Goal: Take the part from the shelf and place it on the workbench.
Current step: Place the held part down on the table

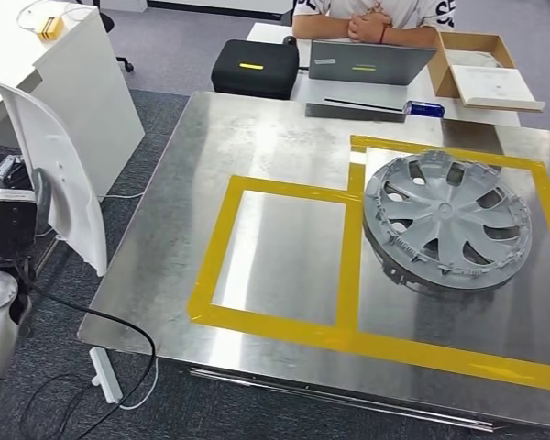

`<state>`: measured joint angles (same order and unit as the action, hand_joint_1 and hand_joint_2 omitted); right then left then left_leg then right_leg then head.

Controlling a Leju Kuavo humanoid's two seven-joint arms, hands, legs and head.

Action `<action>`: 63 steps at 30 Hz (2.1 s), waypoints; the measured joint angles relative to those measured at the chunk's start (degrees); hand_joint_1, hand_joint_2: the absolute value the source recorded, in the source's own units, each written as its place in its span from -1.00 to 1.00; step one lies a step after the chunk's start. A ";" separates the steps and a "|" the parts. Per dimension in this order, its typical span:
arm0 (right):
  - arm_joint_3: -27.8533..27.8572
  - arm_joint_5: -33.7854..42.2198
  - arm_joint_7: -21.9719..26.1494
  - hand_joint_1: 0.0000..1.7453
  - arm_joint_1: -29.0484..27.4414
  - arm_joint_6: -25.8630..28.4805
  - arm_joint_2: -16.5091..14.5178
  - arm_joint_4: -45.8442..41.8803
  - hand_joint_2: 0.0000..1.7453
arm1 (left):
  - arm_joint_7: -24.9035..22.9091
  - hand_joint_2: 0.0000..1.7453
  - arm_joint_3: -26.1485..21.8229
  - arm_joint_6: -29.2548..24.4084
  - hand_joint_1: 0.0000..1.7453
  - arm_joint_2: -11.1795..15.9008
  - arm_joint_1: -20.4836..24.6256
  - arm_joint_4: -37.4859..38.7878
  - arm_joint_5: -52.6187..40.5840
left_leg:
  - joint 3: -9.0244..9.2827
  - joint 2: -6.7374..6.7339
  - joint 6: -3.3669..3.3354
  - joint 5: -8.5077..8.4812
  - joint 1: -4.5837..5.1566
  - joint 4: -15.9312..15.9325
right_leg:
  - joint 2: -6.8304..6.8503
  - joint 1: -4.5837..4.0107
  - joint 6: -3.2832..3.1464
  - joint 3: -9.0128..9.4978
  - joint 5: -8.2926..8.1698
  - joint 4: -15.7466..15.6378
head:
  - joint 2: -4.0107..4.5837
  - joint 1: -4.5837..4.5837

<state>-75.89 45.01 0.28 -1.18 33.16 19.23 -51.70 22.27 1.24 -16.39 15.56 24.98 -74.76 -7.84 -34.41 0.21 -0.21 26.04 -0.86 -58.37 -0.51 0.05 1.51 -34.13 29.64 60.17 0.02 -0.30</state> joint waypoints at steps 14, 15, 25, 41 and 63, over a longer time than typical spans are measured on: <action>-0.91 -0.29 0.09 -1.00 0.99 0.06 -0.21 1.60 -1.00 | 1.65 1.00 2.63 -1.08 0.88 -4.78 3.31 3.06 2.97 | -0.05 0.06 0.70 0.40 0.69 -0.20 | -0.01 -0.08 -1.21 0.24 -2.63 -2.23 | 0.00 -0.19; -0.92 -0.31 0.08 -1.00 1.02 0.07 -0.26 1.61 -1.00 | 1.65 1.00 2.81 -1.09 0.88 -5.04 3.51 3.07 3.02 | -0.46 0.04 1.01 1.23 0.66 -1.24 | 0.00 0.06 -1.51 0.38 -2.78 -2.46 | 0.00 -0.04; -1.41 -0.41 -0.03 -1.00 1.15 0.17 -0.39 1.81 -1.00 | 1.44 1.00 4.23 -1.16 0.88 -6.43 5.05 3.79 3.28 | -1.06 -0.05 1.30 -0.29 0.38 -2.20 | -0.03 -0.04 -1.51 0.77 -2.39 -2.29 | 0.00 0.31; -1.48 0.03 0.34 -1.00 0.94 0.85 -0.44 1.97 -1.00 | 0.30 1.00 7.10 -1.63 0.88 -7.01 7.60 6.88 2.38 | 0.29 -0.01 -0.11 0.07 0.60 0.28 | 0.08 0.15 0.01 -0.60 -2.95 -1.50 | 0.00 -0.25; -1.76 4.23 2.90 -1.00 0.60 1.68 -0.79 2.55 -1.00 | -0.93 1.00 14.21 -0.04 0.88 -11.29 11.48 10.44 3.90 | 0.47 -0.15 -0.99 -0.64 0.29 1.12 | 0.09 0.26 0.50 -3.95 1.35 5.32 | 0.00 -0.26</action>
<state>-77.66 49.24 3.17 -0.59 34.85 18.44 -49.16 21.33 15.45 -16.43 4.27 36.46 -64.33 -3.94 -33.94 0.06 -1.19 25.39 -0.57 -57.26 -0.41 0.31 2.01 -38.08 31.00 65.49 0.02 -0.56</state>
